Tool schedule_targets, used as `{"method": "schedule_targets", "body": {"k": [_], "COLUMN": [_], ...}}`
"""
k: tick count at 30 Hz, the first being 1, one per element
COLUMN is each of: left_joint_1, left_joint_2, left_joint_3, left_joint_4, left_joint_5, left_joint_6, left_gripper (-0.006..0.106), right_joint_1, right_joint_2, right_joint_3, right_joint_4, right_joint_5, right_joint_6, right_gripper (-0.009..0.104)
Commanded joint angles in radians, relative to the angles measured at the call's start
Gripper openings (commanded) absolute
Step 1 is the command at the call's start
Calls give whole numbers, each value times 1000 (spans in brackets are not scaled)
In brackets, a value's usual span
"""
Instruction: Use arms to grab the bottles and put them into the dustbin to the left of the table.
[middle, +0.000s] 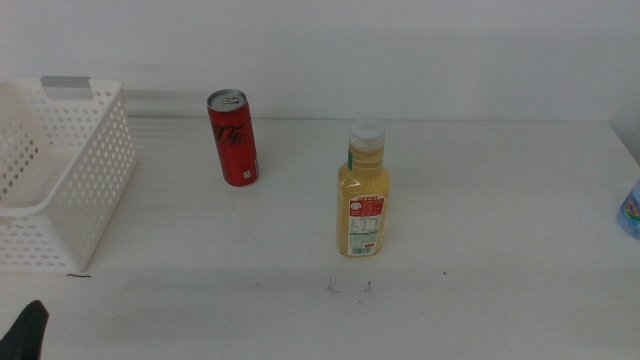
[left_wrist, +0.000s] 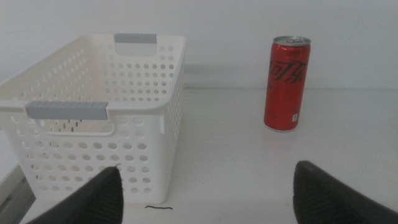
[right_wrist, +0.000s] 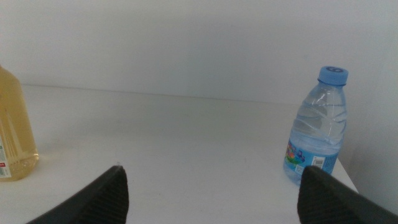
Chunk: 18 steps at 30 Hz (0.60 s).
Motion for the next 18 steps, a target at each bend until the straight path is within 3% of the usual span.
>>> {"method": "schedule_targets", "body": {"k": [1,7,18], "left_joint_1": [0,-78,-388], "left_joint_2": [-3,145,811], "left_joint_3": [0,0,0], "left_joint_4": [1,1,-25], "left_joint_5": [-14,-171,-766], "left_joint_6": [-7,-7,-7], "left_gripper": [94,94,94], "right_joint_1": [-10,-10,-10], "right_joint_2": [-4,-4,-4], "right_joint_3": [3,3,3], "right_joint_4": [-5,-5,-5], "right_joint_5": [-13,-13,-13], "right_joint_6": [-6,-6,-6], "right_gripper": [93,93,93]}}
